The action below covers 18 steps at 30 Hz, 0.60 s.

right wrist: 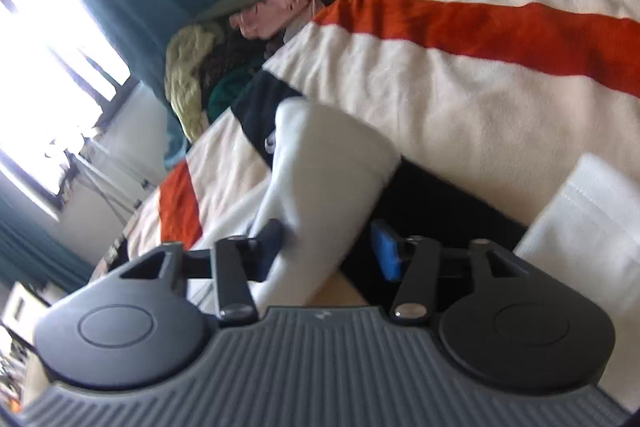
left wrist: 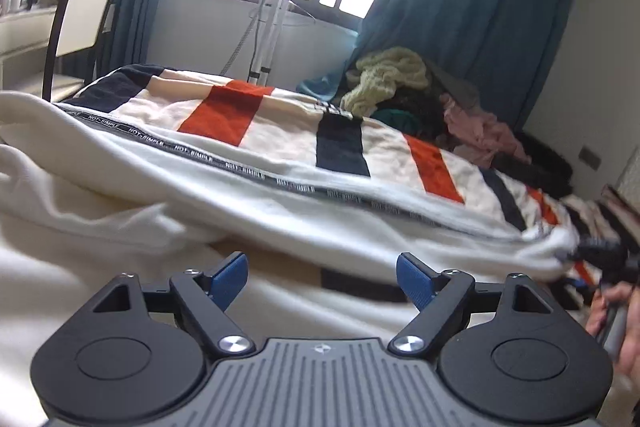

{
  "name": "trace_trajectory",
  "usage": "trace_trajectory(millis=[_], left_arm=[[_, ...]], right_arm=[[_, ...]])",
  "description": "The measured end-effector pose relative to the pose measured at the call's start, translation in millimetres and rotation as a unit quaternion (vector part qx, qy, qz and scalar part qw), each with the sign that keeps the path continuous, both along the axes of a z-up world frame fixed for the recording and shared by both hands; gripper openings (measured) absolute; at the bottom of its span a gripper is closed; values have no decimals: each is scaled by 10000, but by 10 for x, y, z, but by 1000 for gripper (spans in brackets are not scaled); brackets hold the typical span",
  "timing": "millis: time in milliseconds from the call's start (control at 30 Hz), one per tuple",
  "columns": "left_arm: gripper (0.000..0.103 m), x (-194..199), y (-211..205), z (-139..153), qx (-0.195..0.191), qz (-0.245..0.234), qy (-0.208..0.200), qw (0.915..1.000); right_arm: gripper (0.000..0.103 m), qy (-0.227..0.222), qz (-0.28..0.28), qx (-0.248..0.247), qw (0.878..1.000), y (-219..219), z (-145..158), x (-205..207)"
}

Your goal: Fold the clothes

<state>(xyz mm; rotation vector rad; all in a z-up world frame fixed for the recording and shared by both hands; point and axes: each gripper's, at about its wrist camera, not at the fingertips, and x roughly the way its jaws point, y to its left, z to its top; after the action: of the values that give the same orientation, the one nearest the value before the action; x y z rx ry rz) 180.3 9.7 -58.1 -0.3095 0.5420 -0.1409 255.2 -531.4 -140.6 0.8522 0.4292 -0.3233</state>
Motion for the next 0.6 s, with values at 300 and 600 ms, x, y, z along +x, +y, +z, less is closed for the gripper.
trace_trajectory(millis=[300,600], left_arm=[[43,509,310,-302,-1377,153,704,9879],[3,260,483,-27,-1742,521,-285,9829]], right_arm=[[12,-455,-76,-332,9984,57,93,22],[11,-1257,-369,-598,9896,358,692,-622]])
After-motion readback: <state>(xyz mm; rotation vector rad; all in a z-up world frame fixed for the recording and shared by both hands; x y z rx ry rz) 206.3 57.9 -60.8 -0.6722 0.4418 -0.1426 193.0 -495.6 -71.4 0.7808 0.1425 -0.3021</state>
